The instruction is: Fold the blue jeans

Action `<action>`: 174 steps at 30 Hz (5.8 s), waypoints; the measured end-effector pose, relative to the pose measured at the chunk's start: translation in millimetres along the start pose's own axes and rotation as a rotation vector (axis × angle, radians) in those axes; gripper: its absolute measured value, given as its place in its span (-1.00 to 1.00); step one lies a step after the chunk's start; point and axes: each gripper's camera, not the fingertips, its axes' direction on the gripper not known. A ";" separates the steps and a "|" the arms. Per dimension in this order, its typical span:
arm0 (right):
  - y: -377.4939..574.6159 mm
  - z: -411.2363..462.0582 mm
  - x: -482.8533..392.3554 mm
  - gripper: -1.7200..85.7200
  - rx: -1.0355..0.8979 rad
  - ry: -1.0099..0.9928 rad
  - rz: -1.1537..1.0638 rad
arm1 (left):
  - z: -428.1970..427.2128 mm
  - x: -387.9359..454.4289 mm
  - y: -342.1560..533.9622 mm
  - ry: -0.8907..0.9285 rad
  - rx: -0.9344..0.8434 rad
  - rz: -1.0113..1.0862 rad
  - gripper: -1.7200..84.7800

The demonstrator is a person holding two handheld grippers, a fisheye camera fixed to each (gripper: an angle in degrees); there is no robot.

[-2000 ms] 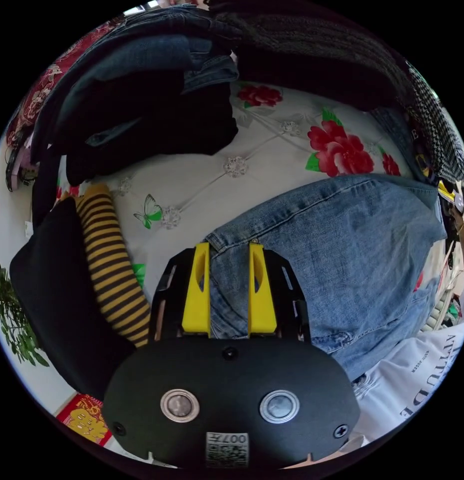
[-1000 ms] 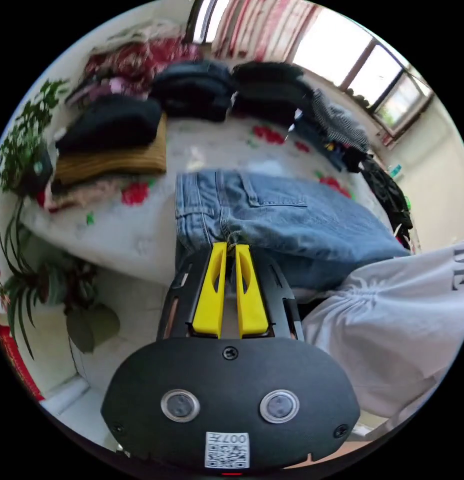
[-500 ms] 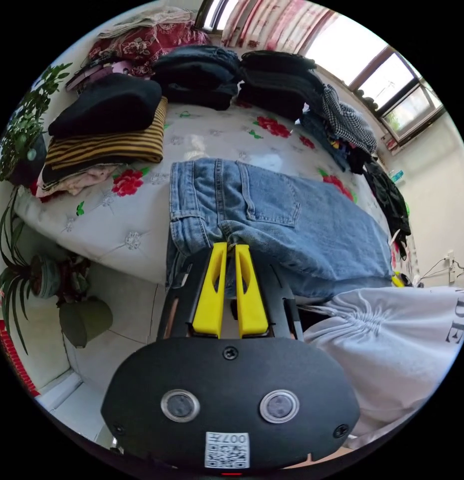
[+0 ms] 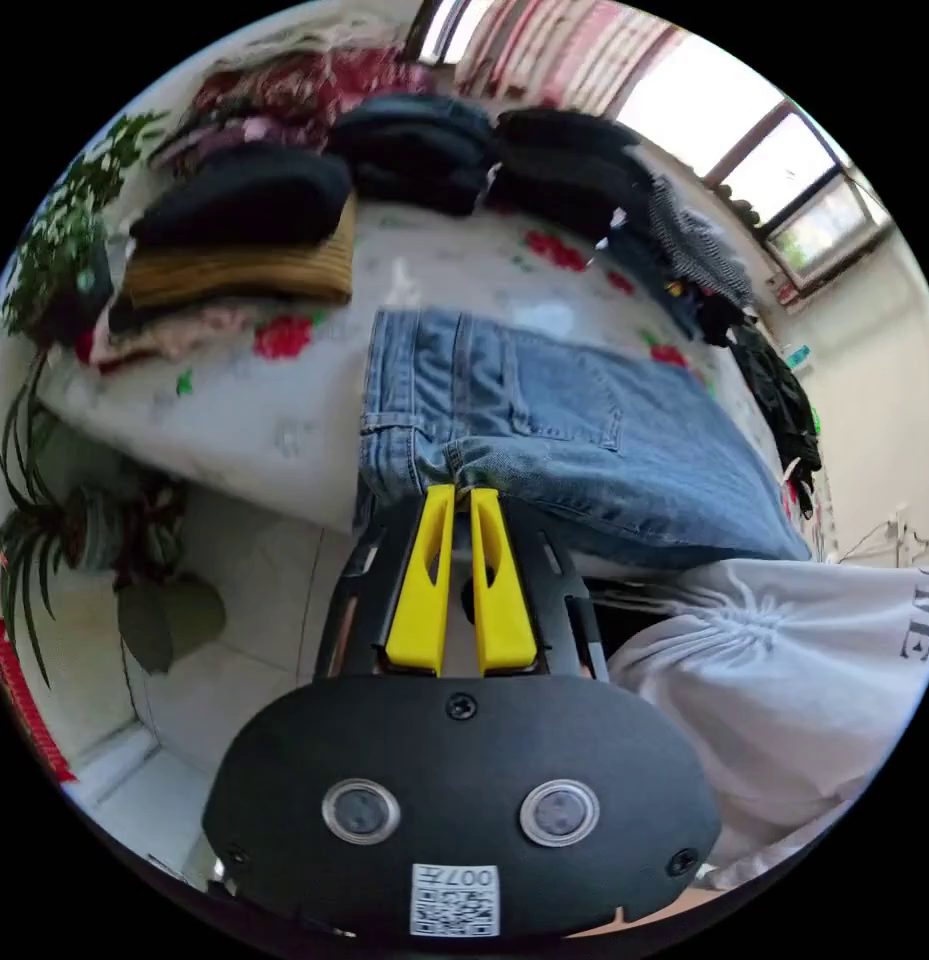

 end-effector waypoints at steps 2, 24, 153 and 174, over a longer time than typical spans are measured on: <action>17.2 25.9 31.6 -0.92 -0.072 0.042 0.138 | 28.7 -13.1 8.4 0.007 -0.051 -0.078 -0.89; -80.9 35.1 1.5 -0.94 -0.036 -0.246 0.252 | 50.0 -44.8 -63.9 0.061 -0.021 -0.384 -0.82; 191.4 388.3 -223.2 -0.93 -0.766 -0.015 -1.246 | 51.8 -28.6 -106.8 0.166 0.121 -0.397 -0.76; 95.6 313.4 -176.9 -0.96 -0.535 -0.189 -0.891 | 44.3 -57.2 -78.4 0.324 0.269 -0.685 -0.64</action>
